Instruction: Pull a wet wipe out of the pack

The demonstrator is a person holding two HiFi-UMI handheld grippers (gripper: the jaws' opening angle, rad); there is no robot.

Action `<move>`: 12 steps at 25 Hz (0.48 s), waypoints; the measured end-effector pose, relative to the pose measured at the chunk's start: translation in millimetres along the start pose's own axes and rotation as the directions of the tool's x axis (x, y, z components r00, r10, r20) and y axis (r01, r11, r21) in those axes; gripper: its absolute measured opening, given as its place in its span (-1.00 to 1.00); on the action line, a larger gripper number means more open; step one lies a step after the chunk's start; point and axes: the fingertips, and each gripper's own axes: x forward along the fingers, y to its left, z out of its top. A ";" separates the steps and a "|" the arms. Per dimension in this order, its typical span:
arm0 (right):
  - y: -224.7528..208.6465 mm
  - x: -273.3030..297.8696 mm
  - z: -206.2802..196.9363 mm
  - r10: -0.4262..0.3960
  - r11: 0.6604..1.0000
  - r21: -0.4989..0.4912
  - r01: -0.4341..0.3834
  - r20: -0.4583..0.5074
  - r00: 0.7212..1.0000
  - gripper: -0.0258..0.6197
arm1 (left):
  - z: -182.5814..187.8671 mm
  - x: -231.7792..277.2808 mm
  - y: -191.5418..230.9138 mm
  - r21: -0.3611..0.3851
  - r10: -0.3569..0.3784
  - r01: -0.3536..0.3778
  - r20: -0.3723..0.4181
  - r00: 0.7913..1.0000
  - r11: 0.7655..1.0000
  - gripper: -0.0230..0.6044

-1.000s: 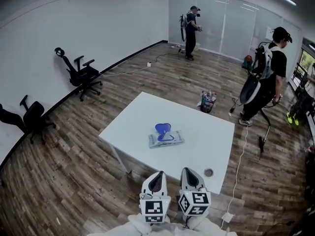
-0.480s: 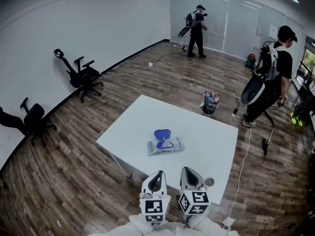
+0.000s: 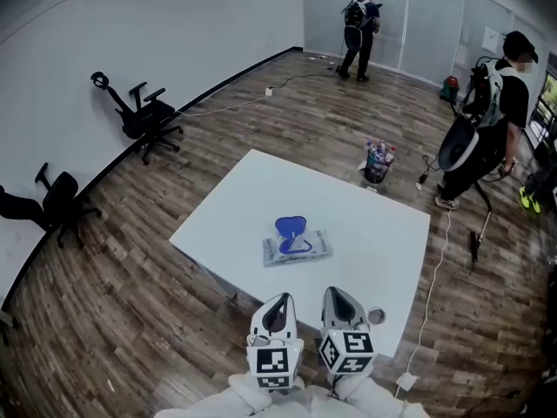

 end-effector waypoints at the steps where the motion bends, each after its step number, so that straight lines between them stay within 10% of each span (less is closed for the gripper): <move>1: 1.3 2.6 -1.4 -0.001 1.000 0.001 0.001 -0.004 1.000 -0.89 | 0.2 -0.4 1.6 -0.006 -0.002 0.002 -0.001 1.000 1.000 -0.93; 12: 1.8 40.3 -17.1 0.040 0.999 0.023 -0.039 -0.049 0.998 -0.89 | -8.4 8.2 25.2 -0.021 0.005 -0.005 -0.025 1.000 1.000 -0.93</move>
